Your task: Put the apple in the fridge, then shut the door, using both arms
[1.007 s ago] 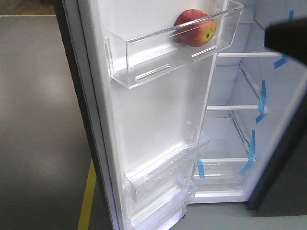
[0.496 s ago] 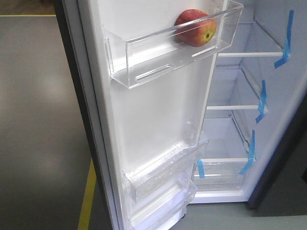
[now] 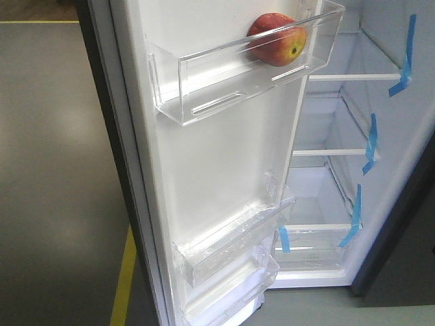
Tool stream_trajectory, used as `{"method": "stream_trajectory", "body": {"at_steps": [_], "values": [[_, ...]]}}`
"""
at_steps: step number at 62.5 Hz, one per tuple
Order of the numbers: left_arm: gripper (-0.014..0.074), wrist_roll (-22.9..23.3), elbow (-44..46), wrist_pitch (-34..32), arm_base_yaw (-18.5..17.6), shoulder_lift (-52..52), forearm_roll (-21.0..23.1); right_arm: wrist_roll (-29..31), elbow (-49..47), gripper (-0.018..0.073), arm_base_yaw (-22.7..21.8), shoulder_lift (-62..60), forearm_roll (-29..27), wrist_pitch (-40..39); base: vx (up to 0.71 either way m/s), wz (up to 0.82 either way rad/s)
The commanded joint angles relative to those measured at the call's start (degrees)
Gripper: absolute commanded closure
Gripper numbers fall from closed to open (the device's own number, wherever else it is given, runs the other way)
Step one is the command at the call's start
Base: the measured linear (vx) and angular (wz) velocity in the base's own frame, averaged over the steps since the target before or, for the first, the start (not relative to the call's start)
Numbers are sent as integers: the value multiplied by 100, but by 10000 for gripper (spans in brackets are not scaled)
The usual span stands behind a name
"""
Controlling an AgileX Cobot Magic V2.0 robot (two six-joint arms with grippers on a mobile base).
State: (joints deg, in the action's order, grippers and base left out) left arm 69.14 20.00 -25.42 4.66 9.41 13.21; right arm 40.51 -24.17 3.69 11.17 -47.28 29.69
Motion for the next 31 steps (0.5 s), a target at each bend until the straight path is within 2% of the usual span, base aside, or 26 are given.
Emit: {"method": "stream_trajectory", "body": {"at_steps": [1,6,12,18,22,31], "values": [[603,72,823,-272,-11,954,-1155,7,-142,563,-17,62,-166,-357,0,0],[603,443,1402,-347,-11,1808,-1901,7,-142,563,-17,62,-166,-339,0,0],[603,961,2093,-833,-11,2927,-2697,7,-136,563,-17,62,-161,-333,0,0],[601,1760,2719,-1409,-11,3920,-3385,7,-136,563,-17,62,-161,-282,0,0],[597,2393,3221,-1853,-11,4673,-4030,7,-136,563,-17,62,-161,-227,0,0],[570,3176,4449,-2579,-6,6243,-5312,7,-136,563,-17,62,-161,-72,0,0]]}}
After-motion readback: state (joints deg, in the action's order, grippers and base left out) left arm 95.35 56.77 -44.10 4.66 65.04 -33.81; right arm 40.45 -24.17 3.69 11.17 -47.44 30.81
